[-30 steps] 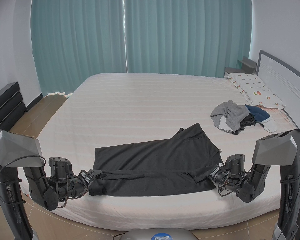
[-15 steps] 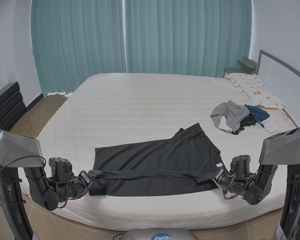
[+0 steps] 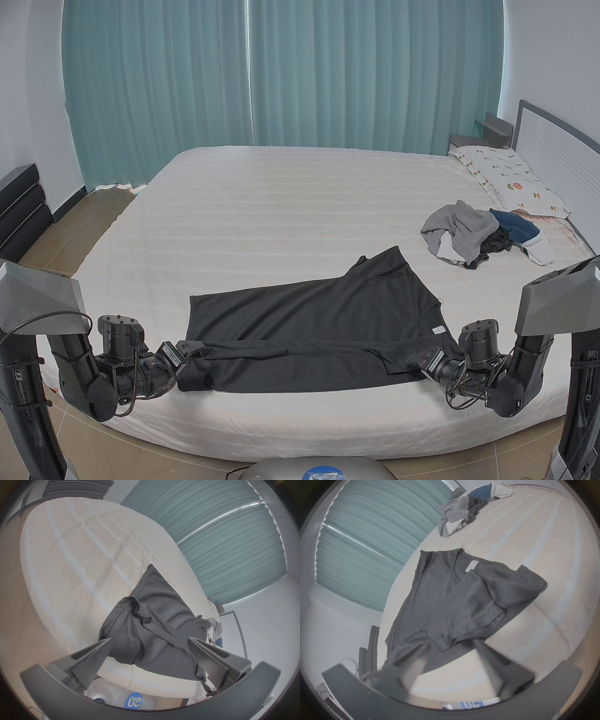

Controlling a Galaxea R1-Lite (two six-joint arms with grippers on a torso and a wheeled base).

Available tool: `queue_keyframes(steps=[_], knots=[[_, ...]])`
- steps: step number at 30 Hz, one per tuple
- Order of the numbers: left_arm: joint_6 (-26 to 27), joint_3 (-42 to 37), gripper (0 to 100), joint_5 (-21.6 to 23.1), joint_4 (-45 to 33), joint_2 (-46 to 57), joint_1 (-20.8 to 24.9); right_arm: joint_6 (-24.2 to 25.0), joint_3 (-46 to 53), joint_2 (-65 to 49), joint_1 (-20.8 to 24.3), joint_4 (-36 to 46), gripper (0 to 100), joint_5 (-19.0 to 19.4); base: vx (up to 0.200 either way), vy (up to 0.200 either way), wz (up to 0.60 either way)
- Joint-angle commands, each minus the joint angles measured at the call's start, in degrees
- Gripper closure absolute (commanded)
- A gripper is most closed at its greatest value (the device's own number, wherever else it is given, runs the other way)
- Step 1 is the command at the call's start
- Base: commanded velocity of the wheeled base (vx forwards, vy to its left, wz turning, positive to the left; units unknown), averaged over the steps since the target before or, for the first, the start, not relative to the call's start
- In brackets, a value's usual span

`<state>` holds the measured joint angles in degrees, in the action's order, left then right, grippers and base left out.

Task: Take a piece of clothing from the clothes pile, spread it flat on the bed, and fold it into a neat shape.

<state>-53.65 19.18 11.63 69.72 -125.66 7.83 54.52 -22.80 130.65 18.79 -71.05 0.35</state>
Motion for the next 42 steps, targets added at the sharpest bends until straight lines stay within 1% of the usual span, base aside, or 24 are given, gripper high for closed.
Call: queue_keyframes(steps=[1,4,5,6,7,11,12,15,20,21,25,30,42], knots=[[0.83,-0.02,0,0.06,-0.02,-0.29,0.52,-0.64,0.30,-4.17,-0.68,-0.06,0,-0.09,0.000,0.000,0.00],[1.88,-0.02,0,-0.12,-0.02,-0.90,0.79,-0.73,0.12,-7.60,-2.61,0.38,0,0.09,0.000,0.000,0.00],[2.06,0.16,0,-0.20,-0.02,-0.90,0.87,-0.73,0.03,-8.74,-3.93,0.38,0,0.61,0.000,0.000,0.00],[2.06,0.60,0,-1.61,-0.02,-0.90,0.87,-0.73,-0.32,-9.18,-5.60,0.38,0,0.88,0.000,0.000,0.00],[1.97,0.78,0,-2.49,-0.11,-0.99,0.96,-0.73,-0.41,-9.18,-6.31,0.29,0,1.23,0.000,0.000,0.00],[2.06,0.25,0,-3.81,-0.11,-1.43,2.19,-0.55,-0.49,-8.57,-7.89,-0.32,0,3.34,0.000,0.000,0.00],[2.06,0.25,0,-4.25,-0.11,-1.61,2.81,-0.20,-0.85,-8.39,-8.85,-0.41,0,4.66,0.000,0.000,0.00],[1.97,0.42,0,-4.51,-0.11,-1.61,2.72,-0.02,-1.20,-7.86,-10.00,-0.41,0,6.15,0.000,0.000,0.00],[1.80,0.34,0,-4.69,-0.11,-1.52,3.07,-0.02,-1.29,-6.72,-10.00,-0.50,0,6.41,0.000,0.000,0.00],[1.80,0.25,0,-4.69,-0.11,-1.61,4.21,0.42,-1.55,-6.11,-10.00,-0.58,0,6.41,0.000,0.000,0.00],[1.80,0.25,0,-5.21,-0.11,-1.69,4.65,2.79,-2.08,-4.96,-9.91,-2.08,0,6.50,0.000,-0.200,0.00],[1.80,0.25,0,-5.30,-0.11,-1.69,4.57,2.88,-1.46,-3.91,-9.56,-3.75,0,6.41,0.000,-0.200,0.00],[1.80,0.25,0,-6.09,-0.02,-1.34,5.18,2.88,-1.55,-3.73,-9.29,-3.75,0,6.50,0.000,0.000,0.00]])
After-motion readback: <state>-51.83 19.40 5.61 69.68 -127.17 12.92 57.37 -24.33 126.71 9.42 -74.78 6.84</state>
